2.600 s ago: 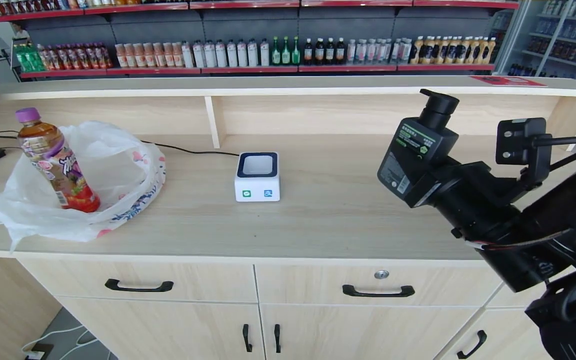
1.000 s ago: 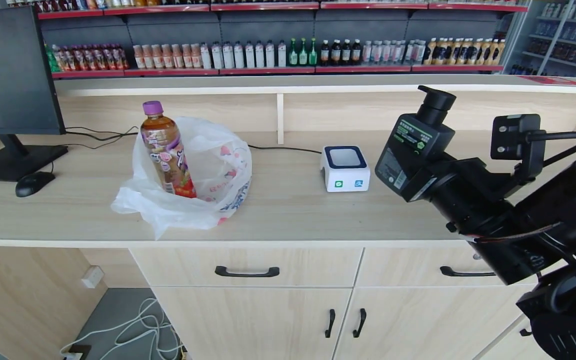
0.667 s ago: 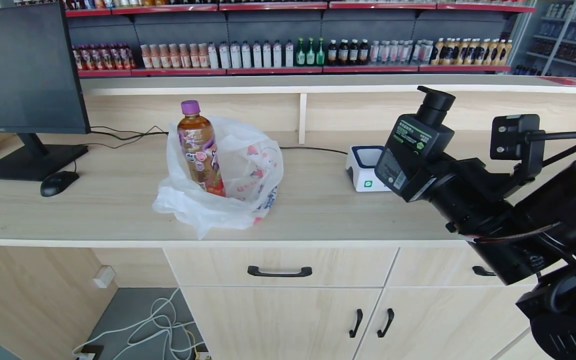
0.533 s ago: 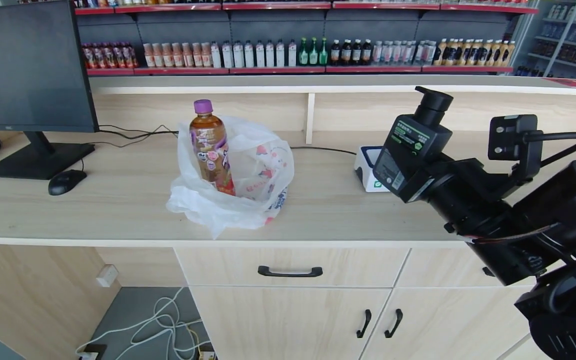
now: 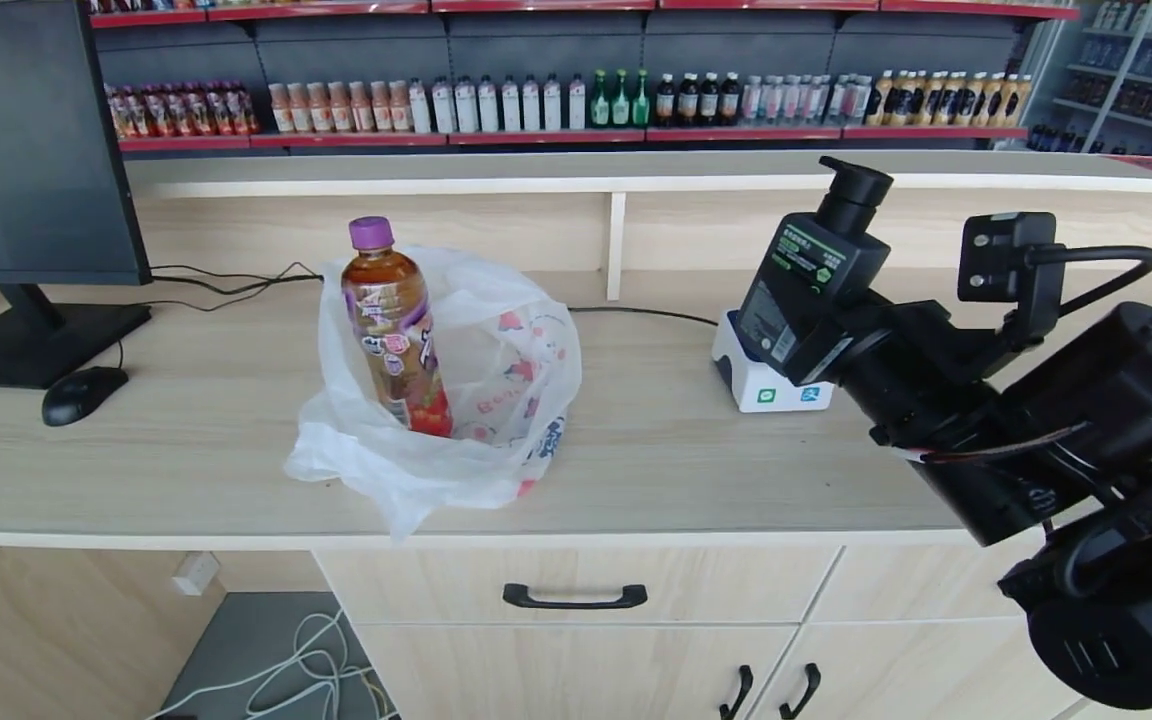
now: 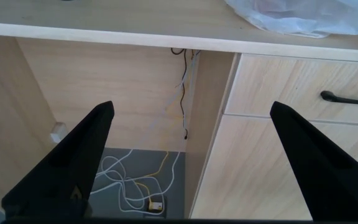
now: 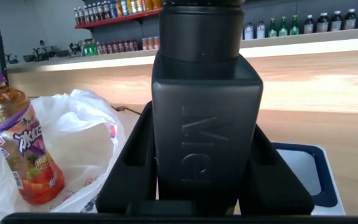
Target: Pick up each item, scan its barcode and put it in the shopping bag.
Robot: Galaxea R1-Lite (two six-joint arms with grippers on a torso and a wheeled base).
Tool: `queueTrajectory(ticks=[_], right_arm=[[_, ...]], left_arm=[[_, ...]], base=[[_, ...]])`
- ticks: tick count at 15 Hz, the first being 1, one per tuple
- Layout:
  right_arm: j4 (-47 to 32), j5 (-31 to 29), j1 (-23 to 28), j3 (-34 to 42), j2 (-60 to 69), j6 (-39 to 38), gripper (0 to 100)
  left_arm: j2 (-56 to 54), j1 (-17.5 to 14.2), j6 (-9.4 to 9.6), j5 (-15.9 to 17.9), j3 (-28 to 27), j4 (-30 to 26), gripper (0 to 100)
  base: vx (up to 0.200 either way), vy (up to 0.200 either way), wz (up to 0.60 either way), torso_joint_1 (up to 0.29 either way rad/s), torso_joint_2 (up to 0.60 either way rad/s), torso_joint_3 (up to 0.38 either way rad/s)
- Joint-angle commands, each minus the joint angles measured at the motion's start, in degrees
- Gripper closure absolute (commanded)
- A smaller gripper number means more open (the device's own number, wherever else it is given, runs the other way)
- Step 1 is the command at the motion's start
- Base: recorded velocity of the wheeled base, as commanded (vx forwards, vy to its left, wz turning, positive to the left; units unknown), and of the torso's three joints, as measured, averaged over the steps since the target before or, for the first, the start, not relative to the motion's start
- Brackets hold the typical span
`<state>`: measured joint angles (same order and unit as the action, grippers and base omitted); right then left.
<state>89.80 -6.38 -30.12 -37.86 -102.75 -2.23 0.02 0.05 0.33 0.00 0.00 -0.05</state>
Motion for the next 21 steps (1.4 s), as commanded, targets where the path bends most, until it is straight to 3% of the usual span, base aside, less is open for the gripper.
queueTrajectory(ticks=[1,5,6,9,13,17,21], right_arm=[[0.2,0.4,1.8,-3.3,-2.2,0.1,100],[0.2,19.4,12.7,-4.1,-4.8,7.0,100],[0.2,23.5,15.1,-7.6,-7.5,8.3,100],[0.2,26.6,15.3,-14.7,-11.5,9.1,100],[0.2,43.6,18.3,-16.1,-14.8,20.4,100],[0.2,56.0,23.5,-24.6,-19.4,22.9,100],[0.2,59.6,24.4,-35.2,-24.7,23.1,100]], left_arm=[[0.1,0.0,0.02,0.0,0.0,0.0,0],[0.1,0.0,-0.07,0.0,0.0,0.0,0],[0.1,0.0,-0.07,0.0,0.0,0.0,0],[0.1,0.0,-0.07,0.0,0.0,0.0,0],[0.1,0.0,-0.07,0.0,0.0,0.0,0],[0.1,-0.1,-0.07,0.0,0.0,0.0,0],[0.1,0.0,-0.07,0.0,0.0,0.0,0]], base=[[0.0,0.0,0.0,0.0,0.0,0.0],[0.0,0.0,0.0,0.0,0.0,0.0],[0.0,0.0,0.0,0.0,0.0,0.0],[0.0,0.0,0.0,0.0,0.0,0.0],[0.0,0.0,0.0,0.0,0.0,0.0],[0.0,0.0,0.0,0.0,0.0,0.0],[0.0,0.0,0.0,0.0,0.0,0.0]])
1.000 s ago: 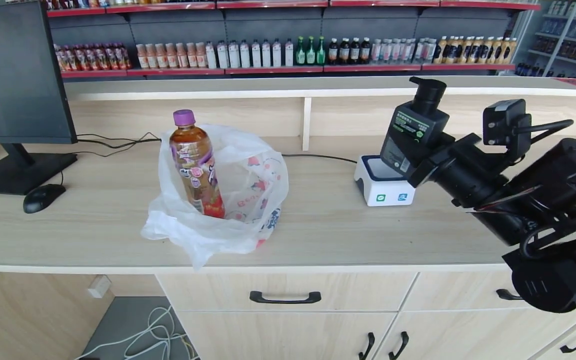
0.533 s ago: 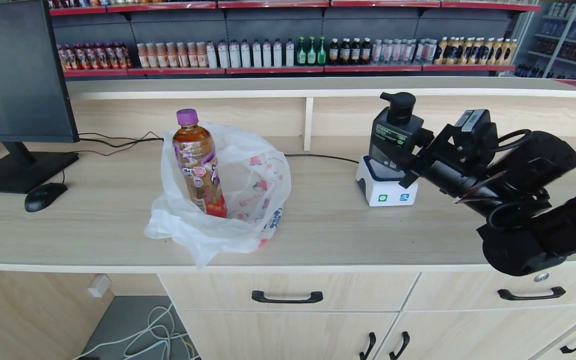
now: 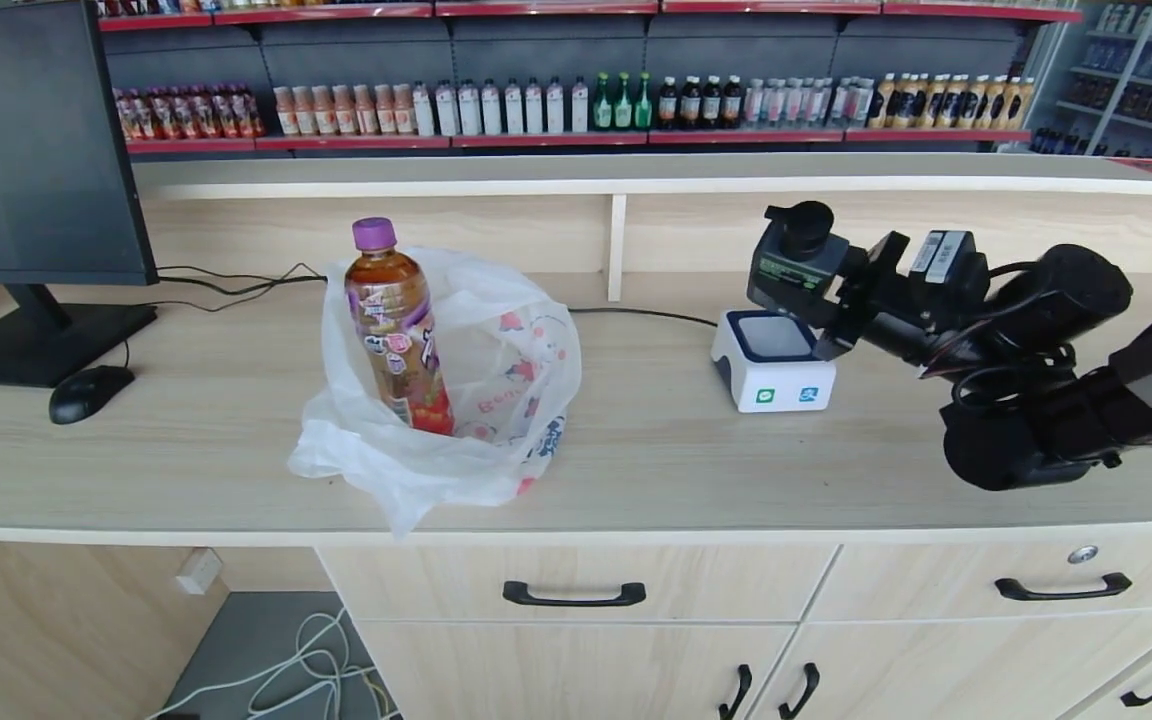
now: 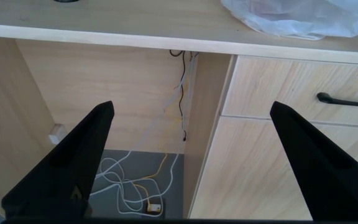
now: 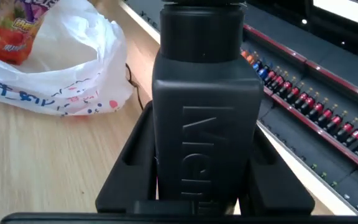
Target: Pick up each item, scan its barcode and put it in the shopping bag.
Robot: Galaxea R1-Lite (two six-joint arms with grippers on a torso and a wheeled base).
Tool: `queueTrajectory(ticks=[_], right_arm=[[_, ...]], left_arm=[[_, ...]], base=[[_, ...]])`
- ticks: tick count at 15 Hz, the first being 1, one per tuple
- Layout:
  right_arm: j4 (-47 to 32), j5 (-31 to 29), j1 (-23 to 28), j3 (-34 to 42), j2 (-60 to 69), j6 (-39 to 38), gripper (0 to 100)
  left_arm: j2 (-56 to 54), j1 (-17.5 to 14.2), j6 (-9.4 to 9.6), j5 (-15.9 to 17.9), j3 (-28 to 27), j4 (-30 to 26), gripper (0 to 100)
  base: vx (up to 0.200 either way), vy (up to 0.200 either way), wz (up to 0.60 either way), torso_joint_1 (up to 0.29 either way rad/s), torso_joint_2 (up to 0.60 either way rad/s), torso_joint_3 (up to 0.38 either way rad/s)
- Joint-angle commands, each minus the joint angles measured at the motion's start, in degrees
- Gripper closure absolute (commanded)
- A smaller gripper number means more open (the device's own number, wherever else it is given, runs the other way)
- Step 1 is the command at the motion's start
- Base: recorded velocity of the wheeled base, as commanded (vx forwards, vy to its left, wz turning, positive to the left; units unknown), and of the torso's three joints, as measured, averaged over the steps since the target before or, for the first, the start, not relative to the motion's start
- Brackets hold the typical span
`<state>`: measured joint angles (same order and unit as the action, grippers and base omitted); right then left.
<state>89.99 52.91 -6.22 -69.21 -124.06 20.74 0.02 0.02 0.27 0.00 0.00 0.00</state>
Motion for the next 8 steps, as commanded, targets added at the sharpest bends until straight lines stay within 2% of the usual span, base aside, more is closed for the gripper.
queueTrajectory(ticks=[1,8], right_arm=[[0.0,0.9,0.4,-5.1,-4.3,1.9,100],[0.0,2.7,0.9,-6.9,-7.5,6.9,100]], left_arm=[[0.1,0.0,0.0,0.0,0.0,0.0,0],[0.1,0.0,0.0,0.0,0.0,0.1,0]], base=[[0.0,0.0,0.0,0.0,0.0,0.0],[0.0,0.0,0.0,0.0,0.0,0.0]])
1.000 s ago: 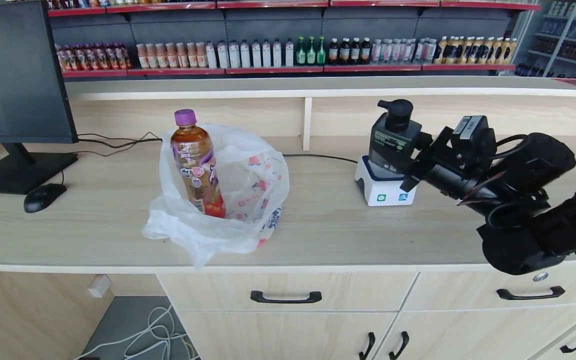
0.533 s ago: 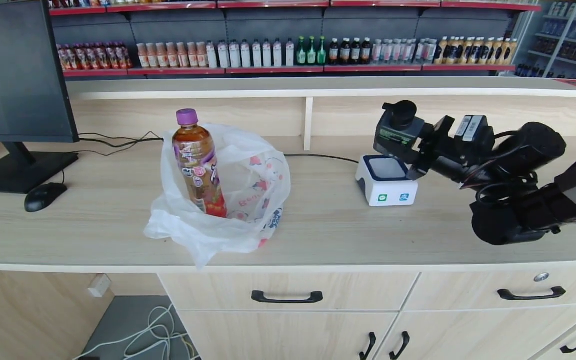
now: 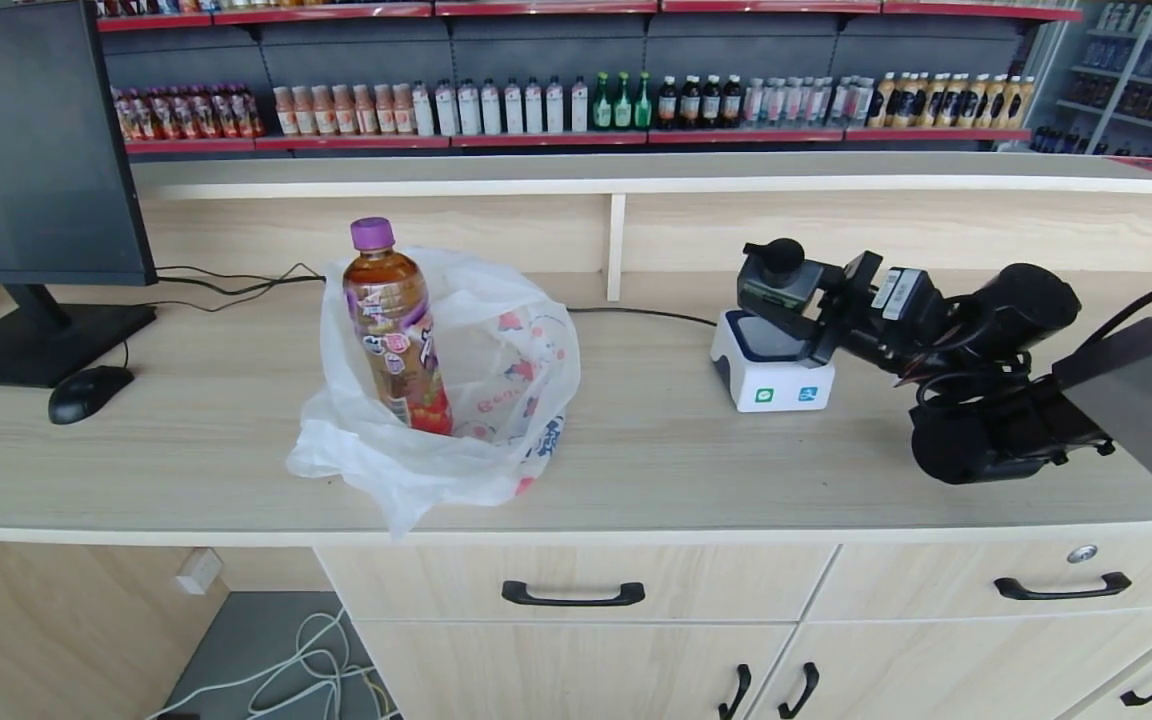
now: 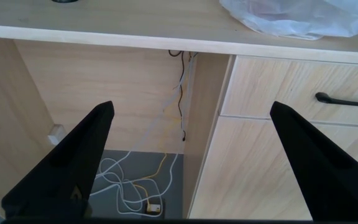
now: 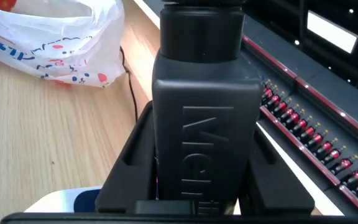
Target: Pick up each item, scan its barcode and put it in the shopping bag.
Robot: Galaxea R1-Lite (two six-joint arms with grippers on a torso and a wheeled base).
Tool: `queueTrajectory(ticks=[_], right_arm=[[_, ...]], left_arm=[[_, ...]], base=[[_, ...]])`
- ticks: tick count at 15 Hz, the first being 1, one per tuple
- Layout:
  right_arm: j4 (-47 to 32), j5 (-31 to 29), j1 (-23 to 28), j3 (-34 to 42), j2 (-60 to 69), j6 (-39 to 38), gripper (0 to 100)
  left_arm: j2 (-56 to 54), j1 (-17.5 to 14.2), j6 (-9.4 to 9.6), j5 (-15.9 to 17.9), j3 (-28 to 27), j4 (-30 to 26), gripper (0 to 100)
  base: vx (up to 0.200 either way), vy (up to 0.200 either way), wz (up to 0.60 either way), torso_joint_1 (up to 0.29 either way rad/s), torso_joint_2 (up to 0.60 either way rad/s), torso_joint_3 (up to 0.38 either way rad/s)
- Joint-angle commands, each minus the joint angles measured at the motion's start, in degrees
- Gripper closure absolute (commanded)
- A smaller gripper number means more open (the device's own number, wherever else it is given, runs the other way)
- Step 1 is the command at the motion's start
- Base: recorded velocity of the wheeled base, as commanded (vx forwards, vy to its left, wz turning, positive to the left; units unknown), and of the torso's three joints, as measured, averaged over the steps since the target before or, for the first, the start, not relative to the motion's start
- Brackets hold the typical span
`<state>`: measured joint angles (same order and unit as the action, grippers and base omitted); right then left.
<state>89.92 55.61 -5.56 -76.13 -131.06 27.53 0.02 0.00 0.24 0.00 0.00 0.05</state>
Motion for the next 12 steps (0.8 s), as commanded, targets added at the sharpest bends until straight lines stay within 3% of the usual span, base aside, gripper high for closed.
queueTrajectory(ticks=[1,12], right_arm=[[0.1,0.0,0.9,-0.1,-0.6,0.0,100],[0.1,0.7,2.0,-0.1,-2.0,0.3,100]], left_arm=[[0.1,0.0,0.02,0.0,0.0,0.0,0],[0.1,0.0,0.11,0.0,0.0,0.2,0]], base=[[0.0,0.0,0.0,0.0,0.0,0.0],[0.0,0.0,0.0,0.0,0.0,0.0]])
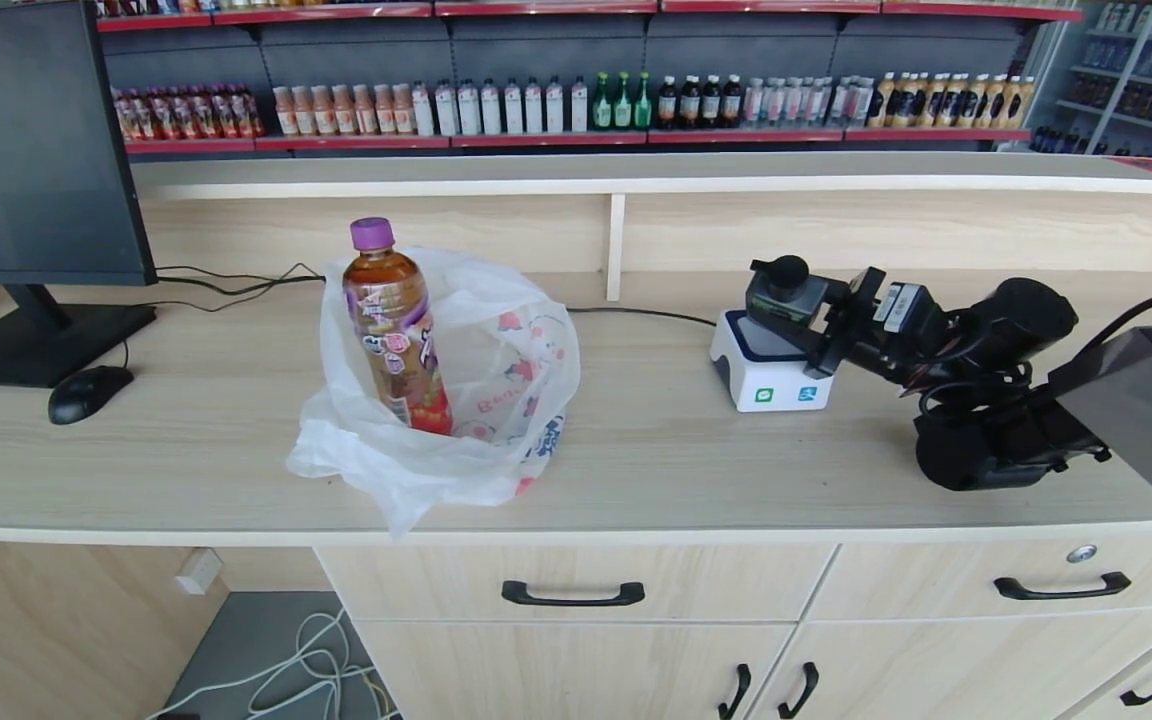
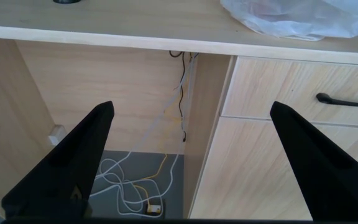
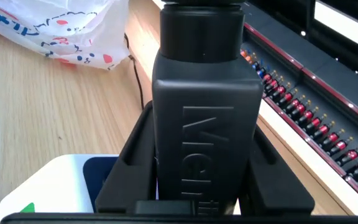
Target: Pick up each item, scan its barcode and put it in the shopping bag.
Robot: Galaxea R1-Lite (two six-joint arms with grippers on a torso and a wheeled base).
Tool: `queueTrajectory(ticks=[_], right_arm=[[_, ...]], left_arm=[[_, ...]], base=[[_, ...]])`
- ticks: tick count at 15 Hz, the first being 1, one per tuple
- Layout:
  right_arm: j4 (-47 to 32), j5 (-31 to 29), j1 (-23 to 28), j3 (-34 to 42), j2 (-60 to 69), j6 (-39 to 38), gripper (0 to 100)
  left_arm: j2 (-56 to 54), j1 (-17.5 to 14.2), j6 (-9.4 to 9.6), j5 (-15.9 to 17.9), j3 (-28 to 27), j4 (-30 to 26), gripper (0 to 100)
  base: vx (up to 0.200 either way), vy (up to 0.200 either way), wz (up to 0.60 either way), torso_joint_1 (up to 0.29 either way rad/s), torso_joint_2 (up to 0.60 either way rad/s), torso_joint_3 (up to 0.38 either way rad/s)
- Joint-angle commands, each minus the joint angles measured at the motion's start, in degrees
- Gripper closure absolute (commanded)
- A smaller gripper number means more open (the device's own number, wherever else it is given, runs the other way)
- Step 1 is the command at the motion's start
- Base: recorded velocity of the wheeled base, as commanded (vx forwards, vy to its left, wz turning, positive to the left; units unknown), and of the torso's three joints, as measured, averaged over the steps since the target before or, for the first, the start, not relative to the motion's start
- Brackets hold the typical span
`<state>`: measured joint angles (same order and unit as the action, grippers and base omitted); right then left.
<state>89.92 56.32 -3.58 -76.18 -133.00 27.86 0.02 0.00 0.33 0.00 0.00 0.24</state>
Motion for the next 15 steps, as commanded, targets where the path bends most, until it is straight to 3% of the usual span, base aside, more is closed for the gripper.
queueTrajectory(ticks=[1,15], right_arm=[[0.1,0.0,0.0,0.0,-0.2,0.0,100],[0.1,-1.1,0.4,2.1,2.8,-3.2,100]], left_arm=[[0.1,0.0,0.02,0.0,0.0,0.0,0],[0.1,0.0,-0.07,0.0,0.0,-0.2,0]], base=[[0.0,0.0,0.0,0.0,0.0,0.0],[0.0,0.0,0.0,0.0,0.0,0.0]])
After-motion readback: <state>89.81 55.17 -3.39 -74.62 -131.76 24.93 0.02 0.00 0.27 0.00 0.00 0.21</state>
